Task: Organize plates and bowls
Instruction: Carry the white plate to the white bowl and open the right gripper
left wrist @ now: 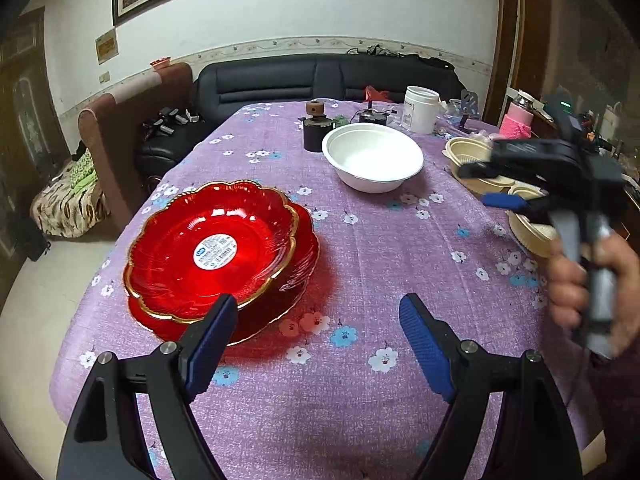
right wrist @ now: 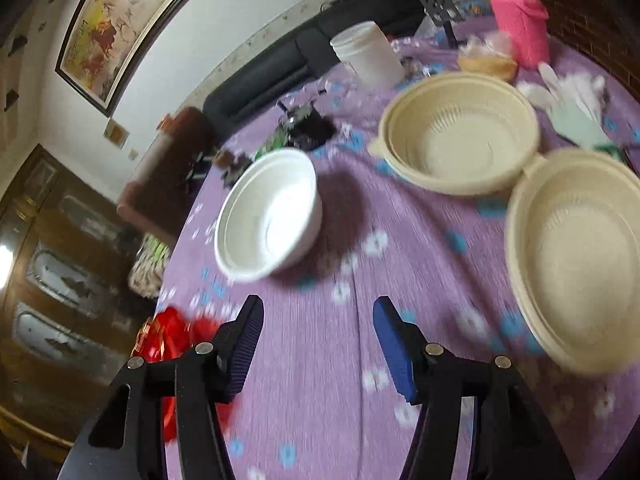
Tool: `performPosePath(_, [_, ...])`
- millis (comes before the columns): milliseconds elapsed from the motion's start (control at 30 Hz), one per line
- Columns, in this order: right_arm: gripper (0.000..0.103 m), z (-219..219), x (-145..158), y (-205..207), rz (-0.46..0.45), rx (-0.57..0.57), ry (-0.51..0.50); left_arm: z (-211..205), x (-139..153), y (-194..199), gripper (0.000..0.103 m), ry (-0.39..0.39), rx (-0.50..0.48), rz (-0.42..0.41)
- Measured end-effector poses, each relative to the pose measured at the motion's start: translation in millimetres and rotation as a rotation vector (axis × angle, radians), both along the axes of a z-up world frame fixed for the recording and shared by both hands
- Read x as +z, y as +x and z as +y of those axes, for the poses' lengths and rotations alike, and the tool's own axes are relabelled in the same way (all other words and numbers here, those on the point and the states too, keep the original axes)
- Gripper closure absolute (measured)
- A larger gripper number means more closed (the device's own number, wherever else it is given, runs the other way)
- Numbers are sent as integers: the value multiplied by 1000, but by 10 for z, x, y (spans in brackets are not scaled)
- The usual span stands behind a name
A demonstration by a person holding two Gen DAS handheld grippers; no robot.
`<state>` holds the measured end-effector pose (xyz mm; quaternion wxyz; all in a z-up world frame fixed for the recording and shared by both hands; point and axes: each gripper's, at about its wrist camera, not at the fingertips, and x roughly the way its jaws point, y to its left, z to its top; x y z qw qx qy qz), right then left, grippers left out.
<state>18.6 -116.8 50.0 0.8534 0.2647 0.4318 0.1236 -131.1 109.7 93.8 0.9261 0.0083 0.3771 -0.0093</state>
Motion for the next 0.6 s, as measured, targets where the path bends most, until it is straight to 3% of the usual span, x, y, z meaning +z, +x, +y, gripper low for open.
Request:
performPosePath(267, [44,397,-250,611,62,-22,24,241,-4,69,20,-8,60,14])
performPosePath(300, [50,451,-298,676,75,-21,25,265,-13,75,20,-9,66,18])
performPosePath(400, [83,490,-423,759,130,-9,81,325,-41,86,20,-15,76,29])
performPosePath(600, [94,388,-380,553,133,20,99,359,-57,80,20,-36,79,37])
